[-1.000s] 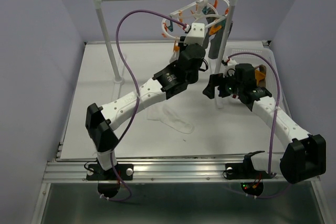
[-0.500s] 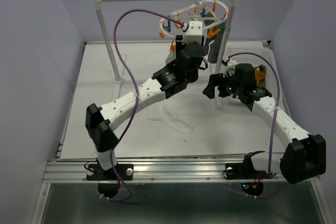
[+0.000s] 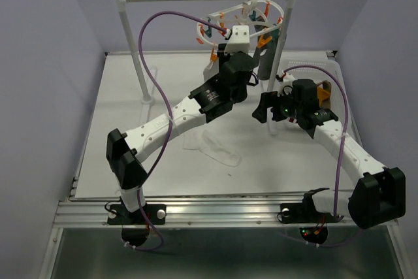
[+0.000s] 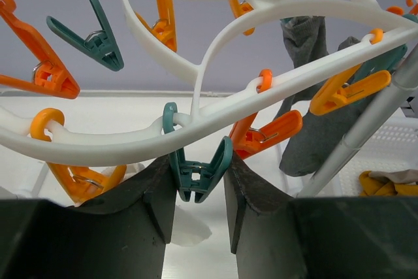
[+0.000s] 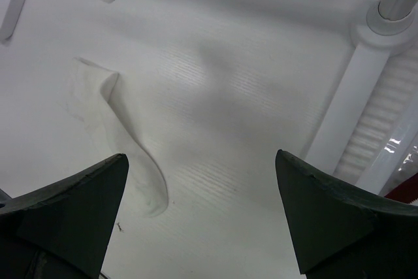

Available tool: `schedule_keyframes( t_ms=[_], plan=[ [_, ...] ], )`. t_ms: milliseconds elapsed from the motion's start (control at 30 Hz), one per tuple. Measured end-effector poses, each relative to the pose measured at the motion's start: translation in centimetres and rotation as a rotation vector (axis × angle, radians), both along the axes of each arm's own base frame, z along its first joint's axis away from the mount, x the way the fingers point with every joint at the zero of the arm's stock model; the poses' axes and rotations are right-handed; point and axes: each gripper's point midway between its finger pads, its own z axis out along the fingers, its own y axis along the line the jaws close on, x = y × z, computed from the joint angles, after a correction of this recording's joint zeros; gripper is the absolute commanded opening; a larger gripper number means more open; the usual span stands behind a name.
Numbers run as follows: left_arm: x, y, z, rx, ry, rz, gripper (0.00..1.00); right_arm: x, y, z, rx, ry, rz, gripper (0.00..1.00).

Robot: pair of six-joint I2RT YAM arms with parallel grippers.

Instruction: Clip the socks to the hanger

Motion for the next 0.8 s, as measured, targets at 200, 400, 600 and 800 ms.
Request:
schedule_keyframes(
  t_ms=[200,400,600,800],
  plan=[
    [0.0,0.0,0.2,-0.007,-0.006,0.000,0.00,0.0,0.0,0.0,0.000,0.000,0.000,1.00],
    [0.1,-0.4,0.5,-0.021,-0.014,-0.016,0.00,-0.3,0.4,0.1,0.008,-0.003,0.032,1.00],
    [0.0,-0.8,0.6,-0.036,-0.016,-0.037,0.00,-2.2,3.6,-0.3,-0.036,-0.051,0.186,1.00],
    [-0.1,-1.0,0.4,-0.062,-0.009,-0.049,0.00,-6.8,9.3,-2.1,-0.133,-0.172,0.487,1.00]
  ],
)
